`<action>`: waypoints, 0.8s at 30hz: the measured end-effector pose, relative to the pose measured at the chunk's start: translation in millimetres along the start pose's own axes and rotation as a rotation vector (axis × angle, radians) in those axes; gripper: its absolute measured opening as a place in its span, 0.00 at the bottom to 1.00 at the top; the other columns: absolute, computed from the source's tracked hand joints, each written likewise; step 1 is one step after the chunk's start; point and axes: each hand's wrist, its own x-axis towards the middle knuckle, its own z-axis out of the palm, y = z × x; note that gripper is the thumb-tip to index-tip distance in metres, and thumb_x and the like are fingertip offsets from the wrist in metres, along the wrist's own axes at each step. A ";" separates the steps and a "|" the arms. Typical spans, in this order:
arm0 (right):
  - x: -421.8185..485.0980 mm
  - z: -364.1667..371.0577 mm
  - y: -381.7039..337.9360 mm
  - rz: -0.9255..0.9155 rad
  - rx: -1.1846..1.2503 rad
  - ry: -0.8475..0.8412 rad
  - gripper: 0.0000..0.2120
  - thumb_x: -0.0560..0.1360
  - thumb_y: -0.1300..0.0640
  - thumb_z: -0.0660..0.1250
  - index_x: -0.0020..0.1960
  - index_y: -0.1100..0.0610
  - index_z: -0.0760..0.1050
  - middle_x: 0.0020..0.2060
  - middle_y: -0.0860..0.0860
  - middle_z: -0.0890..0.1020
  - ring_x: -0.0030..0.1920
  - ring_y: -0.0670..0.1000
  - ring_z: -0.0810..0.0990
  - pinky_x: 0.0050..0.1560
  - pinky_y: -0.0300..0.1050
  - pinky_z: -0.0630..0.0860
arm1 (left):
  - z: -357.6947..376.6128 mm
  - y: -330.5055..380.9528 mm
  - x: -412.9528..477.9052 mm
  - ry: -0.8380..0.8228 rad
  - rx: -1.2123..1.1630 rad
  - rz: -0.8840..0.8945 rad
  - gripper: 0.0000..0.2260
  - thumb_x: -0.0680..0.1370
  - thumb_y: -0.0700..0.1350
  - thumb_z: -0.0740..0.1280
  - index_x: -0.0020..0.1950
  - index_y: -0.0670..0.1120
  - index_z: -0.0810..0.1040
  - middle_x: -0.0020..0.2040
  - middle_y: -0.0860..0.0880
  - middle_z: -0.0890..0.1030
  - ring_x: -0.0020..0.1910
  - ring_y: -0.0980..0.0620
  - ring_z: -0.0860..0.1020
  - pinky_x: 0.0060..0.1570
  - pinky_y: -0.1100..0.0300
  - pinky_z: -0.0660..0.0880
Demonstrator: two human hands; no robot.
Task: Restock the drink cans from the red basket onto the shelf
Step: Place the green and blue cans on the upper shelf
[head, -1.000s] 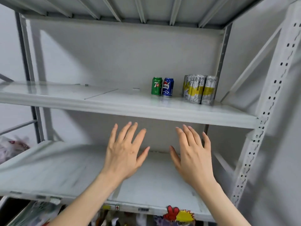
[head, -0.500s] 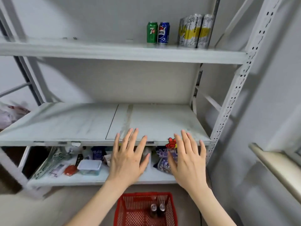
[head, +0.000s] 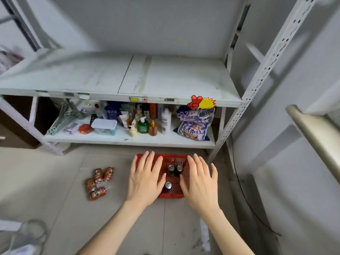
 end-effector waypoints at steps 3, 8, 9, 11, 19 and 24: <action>-30.5 27.7 3.5 -0.003 0.017 -0.076 0.28 0.71 0.45 0.63 0.67 0.58 0.72 0.65 0.57 0.78 0.65 0.57 0.76 0.63 0.62 0.71 | 26.5 8.5 -30.1 -0.086 -0.011 -0.020 0.25 0.76 0.57 0.56 0.67 0.45 0.77 0.65 0.41 0.77 0.67 0.41 0.73 0.67 0.41 0.66; -70.1 66.2 10.2 0.021 0.020 -0.217 0.29 0.73 0.44 0.56 0.68 0.60 0.72 0.65 0.57 0.78 0.65 0.58 0.76 0.63 0.62 0.70 | 65.6 12.4 -55.9 -0.192 -0.013 -0.040 0.25 0.76 0.56 0.56 0.65 0.45 0.77 0.63 0.42 0.78 0.65 0.41 0.74 0.65 0.41 0.69; -75.3 72.9 12.0 0.027 0.017 -0.243 0.29 0.73 0.44 0.56 0.68 0.60 0.72 0.65 0.57 0.78 0.65 0.58 0.76 0.63 0.62 0.70 | 72.9 12.1 -58.3 -0.206 -0.008 -0.043 0.25 0.75 0.56 0.56 0.65 0.45 0.77 0.63 0.42 0.79 0.65 0.41 0.75 0.65 0.41 0.70; -82.2 87.6 17.2 0.043 0.015 -0.280 0.30 0.74 0.43 0.55 0.68 0.60 0.72 0.64 0.57 0.78 0.65 0.58 0.76 0.63 0.62 0.71 | 88.4 10.8 -60.5 -0.231 0.004 -0.039 0.25 0.75 0.56 0.55 0.65 0.44 0.77 0.63 0.42 0.79 0.64 0.41 0.75 0.64 0.41 0.70; -77.2 152.1 37.1 0.045 0.011 -0.388 0.31 0.74 0.44 0.65 0.71 0.60 0.68 0.68 0.57 0.75 0.68 0.58 0.72 0.66 0.63 0.68 | 151.9 -0.1 -41.7 -0.306 0.036 -0.022 0.24 0.74 0.54 0.67 0.67 0.44 0.75 0.62 0.41 0.78 0.64 0.40 0.74 0.62 0.40 0.71; -59.9 195.5 46.4 0.001 0.018 -0.431 0.31 0.74 0.44 0.66 0.71 0.60 0.68 0.67 0.57 0.75 0.68 0.59 0.73 0.65 0.63 0.68 | 191.8 -7.9 -19.5 -0.344 0.022 -0.044 0.24 0.75 0.56 0.58 0.66 0.45 0.74 0.61 0.42 0.78 0.62 0.40 0.75 0.61 0.41 0.71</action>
